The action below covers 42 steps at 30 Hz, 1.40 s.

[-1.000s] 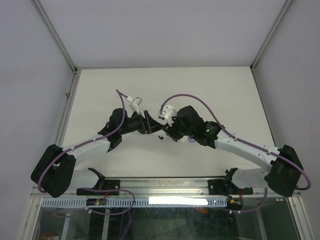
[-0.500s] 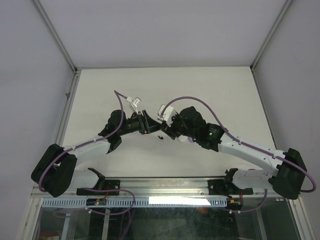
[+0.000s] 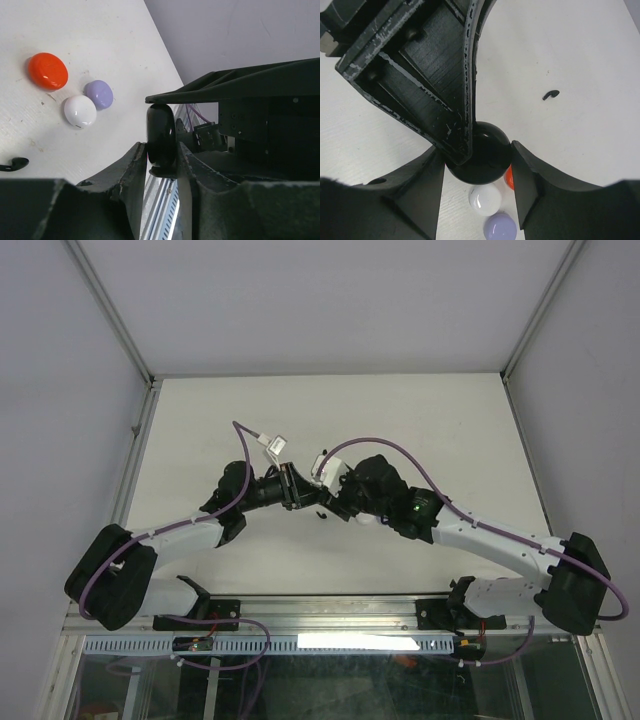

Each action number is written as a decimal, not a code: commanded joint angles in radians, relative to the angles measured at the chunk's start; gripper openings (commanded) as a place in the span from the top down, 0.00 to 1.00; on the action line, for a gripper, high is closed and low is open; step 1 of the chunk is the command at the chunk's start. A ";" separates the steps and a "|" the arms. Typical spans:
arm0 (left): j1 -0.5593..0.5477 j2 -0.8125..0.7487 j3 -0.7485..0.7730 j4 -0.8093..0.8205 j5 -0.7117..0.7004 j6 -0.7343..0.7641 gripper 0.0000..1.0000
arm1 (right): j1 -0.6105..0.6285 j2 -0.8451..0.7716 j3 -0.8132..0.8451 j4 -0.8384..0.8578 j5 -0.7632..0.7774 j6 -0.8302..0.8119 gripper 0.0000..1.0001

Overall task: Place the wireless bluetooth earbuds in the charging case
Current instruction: Pick up the charging case at the center of the board.

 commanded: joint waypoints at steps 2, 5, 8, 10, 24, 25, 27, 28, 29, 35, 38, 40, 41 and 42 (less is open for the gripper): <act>-0.023 0.013 0.009 0.060 0.058 0.003 0.73 | 0.013 -0.006 0.024 0.183 -0.011 -0.024 0.62; -0.025 0.025 0.003 0.094 0.080 -0.043 0.72 | 0.015 -0.004 0.026 0.193 -0.012 -0.032 0.62; -0.026 0.038 -0.001 0.117 0.092 -0.057 0.70 | 0.015 0.001 0.029 0.199 -0.014 -0.037 0.62; -0.027 0.041 -0.001 0.119 0.094 -0.057 0.69 | 0.015 0.003 0.031 0.199 -0.015 -0.039 0.62; -0.029 -0.016 -0.015 0.054 0.028 0.150 1.00 | 0.015 -0.054 0.029 0.156 -0.043 0.014 0.41; -0.029 -0.029 -0.018 0.047 0.014 0.177 1.00 | 0.015 -0.060 0.033 0.146 -0.046 0.022 0.39; -0.029 -0.049 -0.027 0.039 -0.017 0.229 1.00 | 0.013 -0.071 0.040 0.125 -0.057 0.042 0.36; -0.029 -0.059 -0.032 0.038 -0.038 0.257 1.00 | 0.012 -0.075 0.043 0.115 -0.064 0.052 0.34; -0.028 -0.069 -0.040 0.038 -0.054 0.279 1.00 | 0.010 -0.081 0.046 0.107 -0.072 0.065 0.32; -0.026 -0.113 -0.124 0.173 -0.099 0.418 1.00 | -0.011 -0.123 0.048 0.066 -0.143 0.103 0.29; -0.026 -0.118 -0.161 0.251 -0.089 0.496 1.00 | -0.041 -0.142 0.048 0.056 -0.211 0.121 0.14; -0.026 -0.120 -0.178 0.297 -0.063 0.543 1.00 | -0.072 -0.147 0.052 0.055 -0.261 0.146 0.12; -0.026 -0.120 -0.189 0.327 -0.049 0.564 1.00 | -0.091 -0.149 0.048 0.059 -0.288 0.159 0.10; -0.026 -0.120 -0.203 0.365 -0.038 0.581 0.99 | -0.110 -0.149 0.045 0.066 -0.320 0.171 0.09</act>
